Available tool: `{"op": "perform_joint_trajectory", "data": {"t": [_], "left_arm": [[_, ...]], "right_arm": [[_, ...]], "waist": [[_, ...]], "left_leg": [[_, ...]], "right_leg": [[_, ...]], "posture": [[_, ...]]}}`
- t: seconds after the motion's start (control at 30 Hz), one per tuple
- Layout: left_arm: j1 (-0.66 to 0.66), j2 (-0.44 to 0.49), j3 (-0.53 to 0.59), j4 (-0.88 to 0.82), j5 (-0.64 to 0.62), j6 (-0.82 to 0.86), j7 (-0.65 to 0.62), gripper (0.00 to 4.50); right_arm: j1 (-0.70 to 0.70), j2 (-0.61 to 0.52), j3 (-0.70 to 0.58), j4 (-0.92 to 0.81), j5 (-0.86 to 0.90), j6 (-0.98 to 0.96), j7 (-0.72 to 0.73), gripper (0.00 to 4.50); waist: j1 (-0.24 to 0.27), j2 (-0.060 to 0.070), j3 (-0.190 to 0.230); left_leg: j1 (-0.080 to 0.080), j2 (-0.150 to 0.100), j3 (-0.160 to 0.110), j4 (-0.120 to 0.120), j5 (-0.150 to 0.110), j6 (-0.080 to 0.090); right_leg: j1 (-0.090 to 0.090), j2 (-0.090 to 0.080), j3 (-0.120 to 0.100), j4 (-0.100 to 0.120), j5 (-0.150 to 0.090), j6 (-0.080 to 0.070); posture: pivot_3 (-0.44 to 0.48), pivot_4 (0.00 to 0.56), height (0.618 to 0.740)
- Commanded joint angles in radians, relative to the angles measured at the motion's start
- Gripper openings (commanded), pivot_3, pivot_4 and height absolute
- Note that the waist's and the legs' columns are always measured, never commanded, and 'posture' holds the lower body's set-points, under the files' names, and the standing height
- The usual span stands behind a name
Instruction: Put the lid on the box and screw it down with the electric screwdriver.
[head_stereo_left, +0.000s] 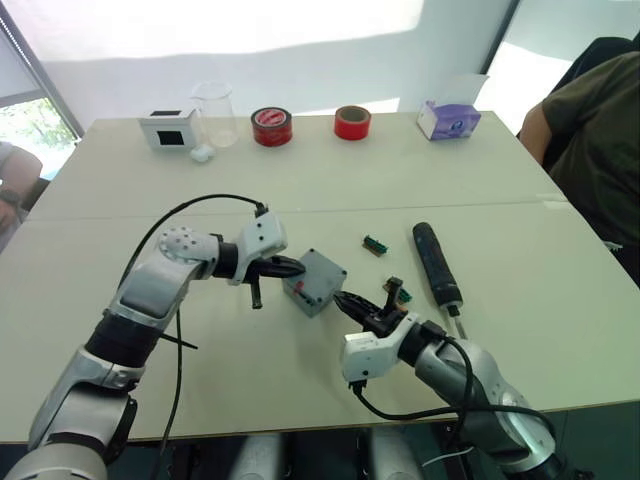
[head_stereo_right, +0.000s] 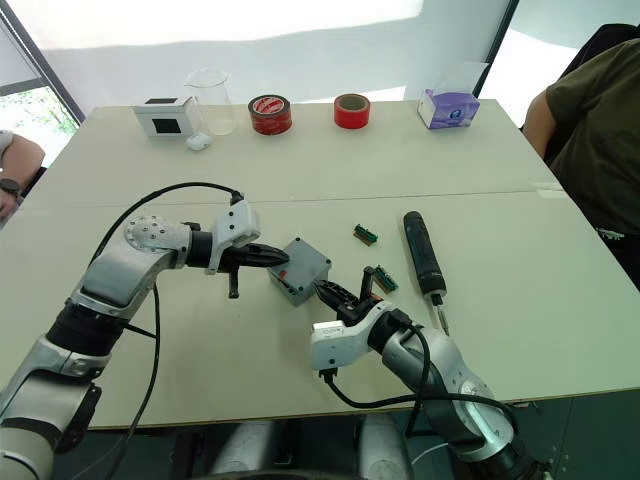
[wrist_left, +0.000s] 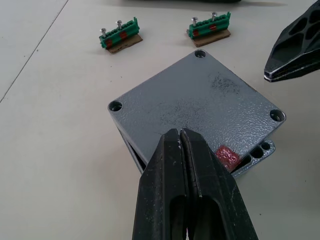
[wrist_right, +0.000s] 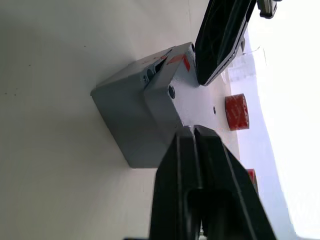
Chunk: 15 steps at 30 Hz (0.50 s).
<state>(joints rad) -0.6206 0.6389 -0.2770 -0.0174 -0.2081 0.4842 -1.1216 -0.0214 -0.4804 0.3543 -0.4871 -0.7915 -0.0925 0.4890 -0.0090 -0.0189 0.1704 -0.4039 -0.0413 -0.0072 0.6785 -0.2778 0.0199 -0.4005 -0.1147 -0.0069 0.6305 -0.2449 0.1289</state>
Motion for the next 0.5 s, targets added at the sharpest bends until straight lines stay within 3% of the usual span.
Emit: {"op": "perform_joint_trajectory", "data": {"t": [0.03,0.5], "left_arm": [[0.018,0.014,-0.03,0.04,0.032,0.009,-0.015,0.0],[-0.034,0.012,0.02,0.049,-0.002,0.018,-0.048,0.0]], "right_arm": [[-0.009,0.009,-0.011,-0.017,0.032,0.001,0.011,0.08],[-0.05,0.019,0.018,0.05,0.046,-0.006,0.039,0.08]], "waist": [[0.0,0.0,0.0],[-0.001,0.0,0.0]], "left_leg": [[0.0,0.0,0.0,0.0,0.0,0.0],[-0.001,0.0,0.0,0.0,0.0,0.0]], "right_leg": [[0.0,0.0,0.0,0.0,0.0,0.0],[-0.001,0.0,0.0,0.0,0.0,0.0]], "posture": [[0.0,0.15,0.74],[0.0,0.15,0.74]]}}
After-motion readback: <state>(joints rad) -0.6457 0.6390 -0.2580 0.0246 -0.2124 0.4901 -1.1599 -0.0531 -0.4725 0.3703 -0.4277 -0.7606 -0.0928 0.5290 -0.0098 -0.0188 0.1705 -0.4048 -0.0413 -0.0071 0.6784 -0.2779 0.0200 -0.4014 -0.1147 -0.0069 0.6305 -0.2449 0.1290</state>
